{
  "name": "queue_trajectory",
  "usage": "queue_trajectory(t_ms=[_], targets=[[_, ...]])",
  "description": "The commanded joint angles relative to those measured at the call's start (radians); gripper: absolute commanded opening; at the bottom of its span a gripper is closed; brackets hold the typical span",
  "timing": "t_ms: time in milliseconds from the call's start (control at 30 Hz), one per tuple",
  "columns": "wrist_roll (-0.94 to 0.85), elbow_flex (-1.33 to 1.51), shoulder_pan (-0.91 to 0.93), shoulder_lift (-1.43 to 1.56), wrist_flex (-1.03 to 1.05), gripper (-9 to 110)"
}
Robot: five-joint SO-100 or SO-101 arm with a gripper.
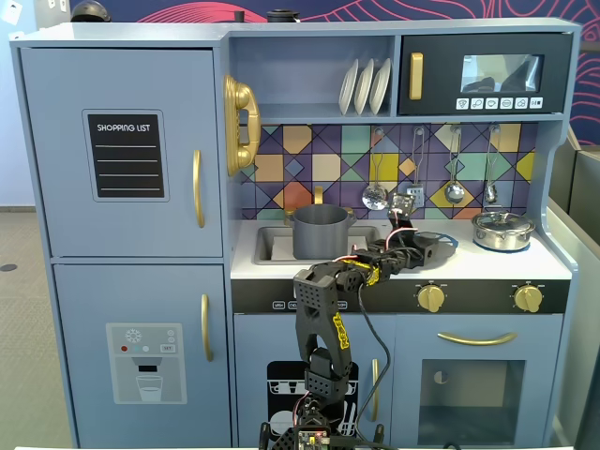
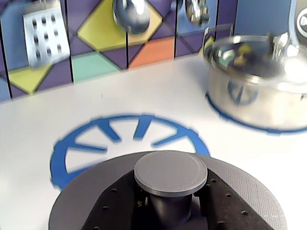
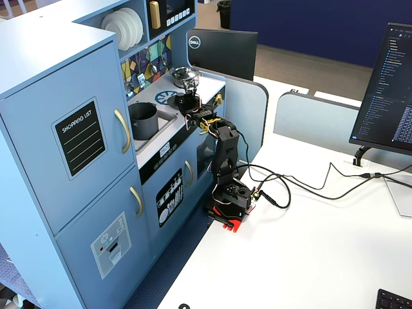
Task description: Take off the lid from the gray recipient and place it on the counter
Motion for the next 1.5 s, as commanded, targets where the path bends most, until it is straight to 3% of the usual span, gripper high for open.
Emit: queue_trajectory(t_ms=[0,467,667,833,1333,1467], targets=[[0.012,0.002,-0.003,0.009,-0.051,0],[-0.003,0.058,-0.006,0.009,-0.078,0],[0.012,0.091,0.017,0.034,-0.095,22],[0.017,0.091,0.037,0.043,-0.106,32],[0.032,0.026,0.017,0.101,-0.132,30],[0.028,-0.020,-0.008,0.202,-0.041,29]])
